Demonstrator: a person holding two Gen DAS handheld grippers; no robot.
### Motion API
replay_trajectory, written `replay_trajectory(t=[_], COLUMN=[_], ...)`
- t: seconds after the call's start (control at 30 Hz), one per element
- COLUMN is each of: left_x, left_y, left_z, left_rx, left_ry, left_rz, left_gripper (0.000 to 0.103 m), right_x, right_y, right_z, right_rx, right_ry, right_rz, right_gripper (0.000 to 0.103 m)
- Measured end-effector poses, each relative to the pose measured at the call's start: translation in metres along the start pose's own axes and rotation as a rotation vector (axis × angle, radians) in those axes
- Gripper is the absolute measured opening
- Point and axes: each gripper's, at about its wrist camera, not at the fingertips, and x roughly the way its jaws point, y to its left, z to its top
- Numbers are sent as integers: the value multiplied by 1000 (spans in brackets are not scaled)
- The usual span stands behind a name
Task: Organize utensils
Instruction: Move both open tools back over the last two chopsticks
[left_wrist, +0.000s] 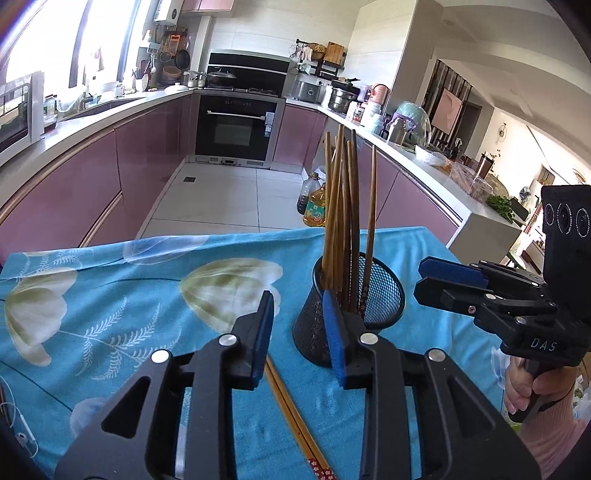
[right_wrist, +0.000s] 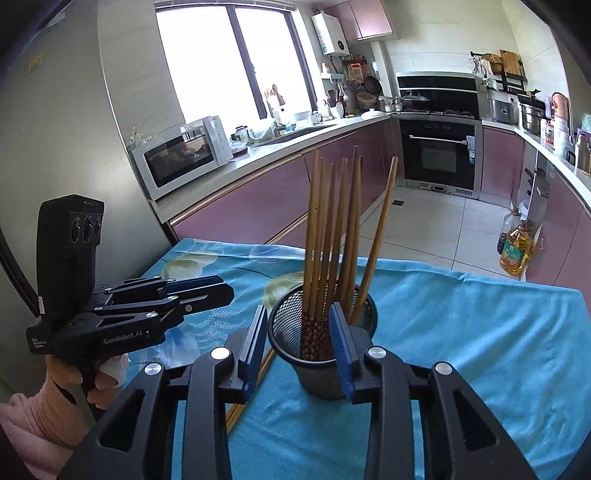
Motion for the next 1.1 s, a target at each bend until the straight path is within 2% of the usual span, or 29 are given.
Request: replay_trajectory(t=[0.23, 0.4, 0.67, 1.1], left_x=[-11, -12, -9, -3], left_y=[10, 25, 34, 30], left_z=[-38, -64, -94, -115], left_rx=[3, -30, -53, -65], left_ry=[43, 84, 126, 159], left_rz=[43, 67, 96, 82], left_gripper=[32, 33, 34, 37], right_x=[13, 33, 56, 64], right_y=[25, 32, 49, 66], right_z=[-34, -61, -89, -108], right_rx=[-33, -6, -18, -81], right_ry=[77, 158, 236, 274], right_rz=[37, 51, 49, -14], right_gripper=[44, 45, 45, 45])
